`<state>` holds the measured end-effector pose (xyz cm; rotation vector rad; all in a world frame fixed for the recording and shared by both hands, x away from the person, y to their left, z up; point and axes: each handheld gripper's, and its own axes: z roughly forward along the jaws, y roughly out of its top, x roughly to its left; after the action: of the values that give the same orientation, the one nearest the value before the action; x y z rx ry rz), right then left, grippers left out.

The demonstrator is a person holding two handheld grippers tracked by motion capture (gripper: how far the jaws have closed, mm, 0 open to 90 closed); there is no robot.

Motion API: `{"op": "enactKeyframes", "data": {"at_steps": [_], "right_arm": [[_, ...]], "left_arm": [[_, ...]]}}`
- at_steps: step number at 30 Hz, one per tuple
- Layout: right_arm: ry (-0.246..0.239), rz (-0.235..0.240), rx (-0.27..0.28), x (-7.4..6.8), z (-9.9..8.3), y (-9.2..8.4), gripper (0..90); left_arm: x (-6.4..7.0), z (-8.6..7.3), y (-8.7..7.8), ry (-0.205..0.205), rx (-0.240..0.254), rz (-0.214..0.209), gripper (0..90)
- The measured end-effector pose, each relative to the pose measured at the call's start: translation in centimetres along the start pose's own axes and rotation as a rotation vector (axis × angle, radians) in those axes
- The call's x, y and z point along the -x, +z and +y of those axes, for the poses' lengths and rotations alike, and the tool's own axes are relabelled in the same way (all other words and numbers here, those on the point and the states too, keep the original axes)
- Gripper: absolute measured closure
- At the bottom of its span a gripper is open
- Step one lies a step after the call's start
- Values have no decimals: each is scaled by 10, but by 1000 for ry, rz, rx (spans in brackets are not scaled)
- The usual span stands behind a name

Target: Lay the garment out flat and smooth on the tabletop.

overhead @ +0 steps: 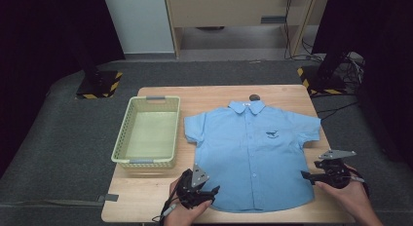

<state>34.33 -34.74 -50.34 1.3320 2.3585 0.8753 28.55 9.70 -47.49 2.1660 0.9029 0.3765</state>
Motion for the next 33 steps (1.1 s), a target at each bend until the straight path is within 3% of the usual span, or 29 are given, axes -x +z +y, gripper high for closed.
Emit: {"op": "enactKeyframes", "data": {"at_steps": [3, 6, 11, 16, 24, 33], "right_arm": [[33, 16, 8, 5, 3, 1, 120], [19, 29, 11, 8, 2, 1, 56], [39, 66, -11, 14, 4, 2, 80], [76, 64, -5, 17, 7, 5, 134], [58, 13, 46, 15, 16, 10, 124], [73, 7, 93, 18, 22, 10, 124]], "left_arm": [[-1, 10, 9, -6, -7, -7, 178], [-2, 20, 18, -1, -4, -24, 117], [-3, 32, 35, 3, -5, -61, 52], [-6, 34, 47, -13, -9, -75, 47], [-14, 29, 63, -15, -35, -69, 68], [-19, 18, 72, -29, -91, -63, 70]]}}
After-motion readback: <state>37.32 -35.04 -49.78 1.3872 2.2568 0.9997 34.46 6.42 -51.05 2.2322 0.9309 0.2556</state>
